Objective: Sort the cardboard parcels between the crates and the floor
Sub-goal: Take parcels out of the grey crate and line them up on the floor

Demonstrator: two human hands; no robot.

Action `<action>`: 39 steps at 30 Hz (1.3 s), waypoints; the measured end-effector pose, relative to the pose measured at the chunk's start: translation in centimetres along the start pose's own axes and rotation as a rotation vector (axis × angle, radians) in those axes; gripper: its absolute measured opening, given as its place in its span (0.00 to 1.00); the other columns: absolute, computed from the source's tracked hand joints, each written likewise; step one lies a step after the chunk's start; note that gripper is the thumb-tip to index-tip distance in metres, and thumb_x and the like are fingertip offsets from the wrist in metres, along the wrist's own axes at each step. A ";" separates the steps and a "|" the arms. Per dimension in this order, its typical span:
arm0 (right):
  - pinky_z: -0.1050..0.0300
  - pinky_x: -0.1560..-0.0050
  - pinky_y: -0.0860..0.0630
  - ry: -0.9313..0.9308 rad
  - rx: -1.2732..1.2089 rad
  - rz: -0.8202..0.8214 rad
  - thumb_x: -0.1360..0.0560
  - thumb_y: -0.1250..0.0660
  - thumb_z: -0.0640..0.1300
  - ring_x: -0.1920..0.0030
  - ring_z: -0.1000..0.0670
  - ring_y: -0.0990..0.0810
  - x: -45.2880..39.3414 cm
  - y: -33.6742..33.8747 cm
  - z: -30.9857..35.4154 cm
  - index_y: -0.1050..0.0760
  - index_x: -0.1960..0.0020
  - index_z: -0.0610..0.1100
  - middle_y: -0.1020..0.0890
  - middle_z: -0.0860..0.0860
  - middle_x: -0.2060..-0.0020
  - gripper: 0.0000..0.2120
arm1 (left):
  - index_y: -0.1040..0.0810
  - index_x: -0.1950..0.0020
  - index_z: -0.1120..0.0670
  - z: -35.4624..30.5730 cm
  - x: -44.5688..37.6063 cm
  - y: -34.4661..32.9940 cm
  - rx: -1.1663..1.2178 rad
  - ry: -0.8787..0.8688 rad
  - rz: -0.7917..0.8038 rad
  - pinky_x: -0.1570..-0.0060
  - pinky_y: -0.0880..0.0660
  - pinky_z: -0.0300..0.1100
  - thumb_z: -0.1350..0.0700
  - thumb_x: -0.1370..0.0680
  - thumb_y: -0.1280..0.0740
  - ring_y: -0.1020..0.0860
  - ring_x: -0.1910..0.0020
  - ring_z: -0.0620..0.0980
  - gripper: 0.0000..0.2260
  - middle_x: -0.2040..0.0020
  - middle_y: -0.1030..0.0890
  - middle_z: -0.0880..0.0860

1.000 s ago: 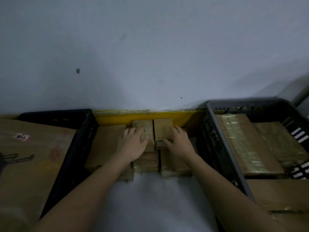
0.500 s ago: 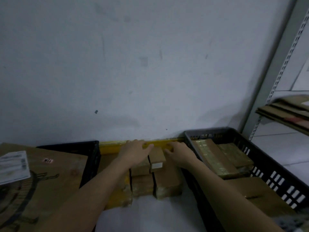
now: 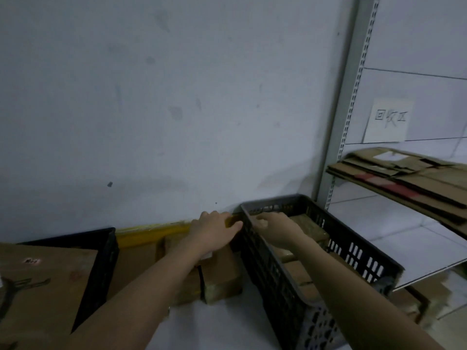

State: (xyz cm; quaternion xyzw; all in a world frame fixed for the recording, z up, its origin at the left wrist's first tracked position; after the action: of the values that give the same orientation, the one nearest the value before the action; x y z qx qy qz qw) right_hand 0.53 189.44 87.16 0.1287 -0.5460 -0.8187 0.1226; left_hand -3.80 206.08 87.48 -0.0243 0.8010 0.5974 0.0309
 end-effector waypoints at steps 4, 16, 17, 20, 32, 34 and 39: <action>0.46 0.39 0.25 -0.046 -0.022 -0.015 0.21 0.42 0.60 0.36 0.43 0.24 1.2 1.1 -5.4 0.29 0.28 0.49 0.22 0.48 0.35 0.25 | 0.32 0.25 0.47 -5.5 -0.8 -2.3 0.049 -0.092 0.011 0.36 0.28 0.52 0.34 0.20 0.45 0.31 0.30 0.55 0.27 0.29 0.27 0.53; 0.50 0.47 0.21 -0.199 -0.253 -0.073 0.19 0.36 0.45 0.50 0.48 0.19 4.9 1.2 -28.3 0.22 0.46 0.45 0.19 0.51 0.54 0.06 | 0.30 0.27 0.44 -18.3 -4.3 -17.7 0.318 -0.095 0.159 0.32 0.32 0.45 0.43 0.20 0.36 0.34 0.30 0.48 0.21 0.30 0.29 0.46; 0.52 0.46 0.22 -0.219 -0.254 -0.068 0.19 0.36 0.45 0.48 0.48 0.20 5.1 0.8 -29.8 0.22 0.42 0.44 0.18 0.49 0.50 0.09 | 0.31 0.27 0.44 -19.0 -4.7 -18.8 0.313 -0.086 0.173 0.33 0.33 0.43 0.44 0.20 0.36 0.34 0.29 0.48 0.21 0.29 0.30 0.47; 0.57 0.46 0.24 -0.261 -0.276 -0.008 0.19 0.36 0.47 0.44 0.47 0.20 4.9 -0.8 -33.1 0.25 0.38 0.43 0.19 0.48 0.45 0.12 | 0.33 0.25 0.46 -20.4 -6.2 -21.6 0.214 -0.052 0.217 0.33 0.33 0.45 0.43 0.20 0.35 0.36 0.28 0.51 0.24 0.26 0.32 0.48; 0.57 0.53 0.25 -0.323 0.026 0.404 0.18 0.44 0.50 0.50 0.47 0.22 3.2 -6.2 -36.2 0.25 0.48 0.43 0.20 0.47 0.48 0.14 | 0.56 0.18 0.45 -17.5 -7.8 -28.4 0.024 0.188 0.431 0.25 0.45 0.60 0.32 0.27 0.33 0.56 0.21 0.58 0.47 0.19 0.54 0.55; 0.60 0.64 0.31 -0.334 0.056 0.391 0.18 0.44 0.47 0.57 0.49 0.24 3.2 -6.0 -36.3 0.28 0.59 0.44 0.23 0.49 0.59 0.13 | 0.54 0.18 0.47 -17.7 -8.0 -27.9 0.004 0.195 0.388 0.28 0.42 0.59 0.32 0.29 0.31 0.53 0.22 0.58 0.49 0.20 0.49 0.55; 0.60 0.70 0.36 -0.408 0.065 0.224 0.19 0.43 0.41 0.68 0.53 0.30 4.2 -4.5 -36.3 0.35 0.64 0.45 0.29 0.51 0.67 0.14 | 0.47 0.18 0.51 -17.4 -7.9 -27.1 0.020 0.230 0.281 0.28 0.43 0.62 0.29 0.33 0.29 0.50 0.24 0.56 0.52 0.21 0.45 0.51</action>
State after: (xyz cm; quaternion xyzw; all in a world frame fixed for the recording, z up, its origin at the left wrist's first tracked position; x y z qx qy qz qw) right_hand 8.86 158.36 69.19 -0.0971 -0.5965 -0.7909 0.0955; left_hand 5.81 181.71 67.20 0.0199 0.8007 0.5810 -0.1446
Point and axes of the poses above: each hand's wrist, its own x-axis away from the middle knuckle, its own y-axis out of the back of the hand, z = x × y, the point moved 8 cm from there along -x, towards the middle knuckle
